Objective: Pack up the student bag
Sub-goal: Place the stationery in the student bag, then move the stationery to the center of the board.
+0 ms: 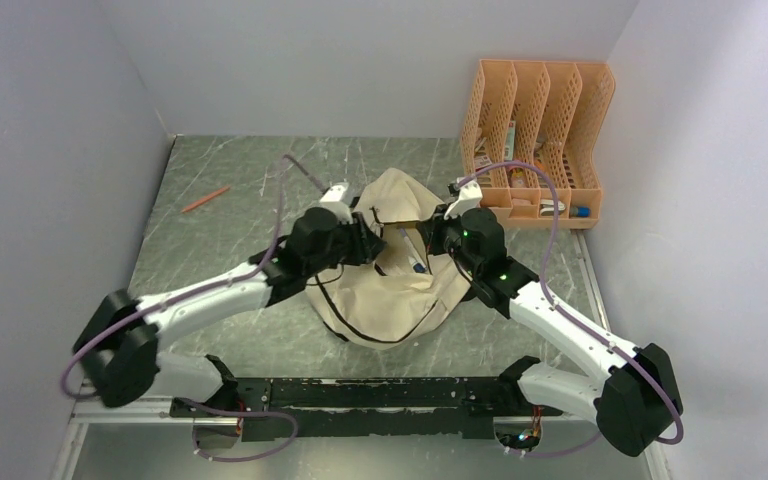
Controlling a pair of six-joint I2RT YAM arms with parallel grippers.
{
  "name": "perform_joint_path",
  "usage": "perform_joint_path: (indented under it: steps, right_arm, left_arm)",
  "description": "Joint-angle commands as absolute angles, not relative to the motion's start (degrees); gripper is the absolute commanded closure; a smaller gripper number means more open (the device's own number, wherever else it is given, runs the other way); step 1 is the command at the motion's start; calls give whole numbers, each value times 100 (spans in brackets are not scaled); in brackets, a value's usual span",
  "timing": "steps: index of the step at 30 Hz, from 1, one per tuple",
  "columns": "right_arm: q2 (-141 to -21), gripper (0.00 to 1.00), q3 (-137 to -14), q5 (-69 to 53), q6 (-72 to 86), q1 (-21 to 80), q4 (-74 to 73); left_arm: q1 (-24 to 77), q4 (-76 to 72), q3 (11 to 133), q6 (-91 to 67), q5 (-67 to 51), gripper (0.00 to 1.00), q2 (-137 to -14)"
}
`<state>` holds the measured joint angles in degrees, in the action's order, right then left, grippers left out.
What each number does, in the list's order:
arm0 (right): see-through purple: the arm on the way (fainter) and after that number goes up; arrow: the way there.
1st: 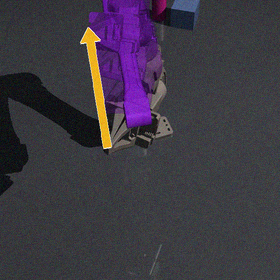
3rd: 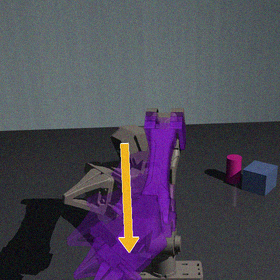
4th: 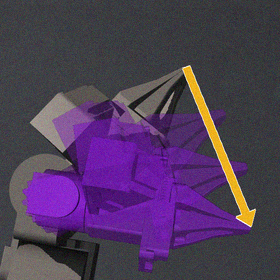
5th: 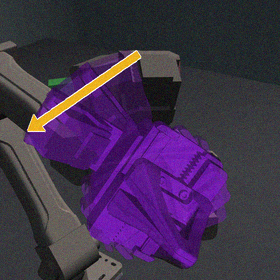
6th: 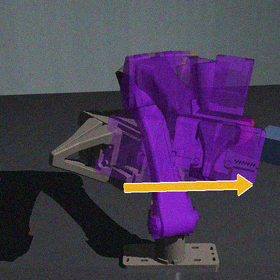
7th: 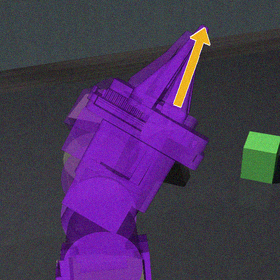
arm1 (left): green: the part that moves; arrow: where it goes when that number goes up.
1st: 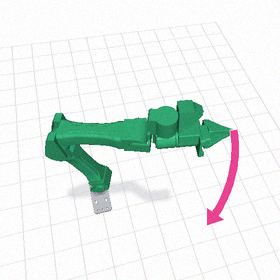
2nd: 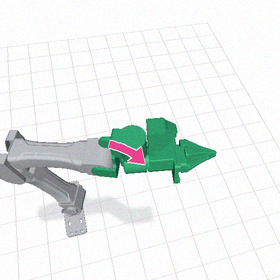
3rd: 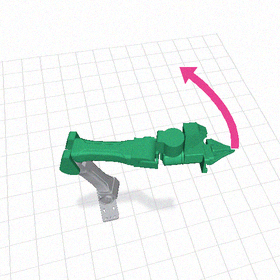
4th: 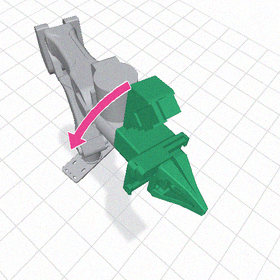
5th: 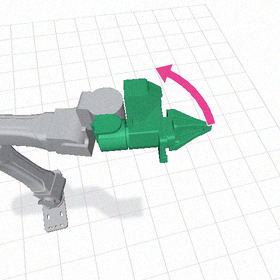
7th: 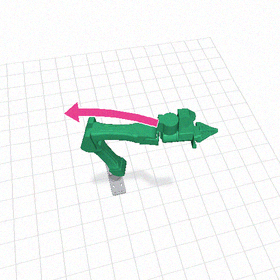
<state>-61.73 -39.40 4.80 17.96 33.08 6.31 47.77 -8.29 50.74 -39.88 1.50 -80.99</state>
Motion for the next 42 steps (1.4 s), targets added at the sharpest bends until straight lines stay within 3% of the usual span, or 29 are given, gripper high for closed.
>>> perform_joint_path:
  steps: [1,6,12,18,22,25,32,42]
  right_arm:
    - [-6095,100,-3901,645,1887,3278,933]
    - [-6174,100,-3934,542,1981,3278,961]
    - [-6143,100,-3955,494,2000,3278,890]
    - [-6094,100,-3971,626,2016,3279,800]
    - [-6121,100,-4077,443,2010,3279,675]
    - [-6063,100,-4017,351,2076,3287,705]
    - [-5918,100,-3908,382,2076,3287,681]
    - [-5745,100,-3741,636,2015,3287,711]
  left_arm:
    - [4766,-1050,4411,-3485,1380,64,-6868]
    - [4364,-326,4637,-3181,2642,56,-6307]
    - [2700,356,5199,-3678,2445,55,-6763]
    - [1844,802,5866,-4268,3051,55,-7602]
    - [1263,1391,6525,-4982,2890,42,-8427]
    - [853,1694,7009,-5553,2662,38,-9019]
    - [370,2425,7937,-7189,2897,15,-10141]
    - [-147,2859,9056,-8315,2855,16,-11537]
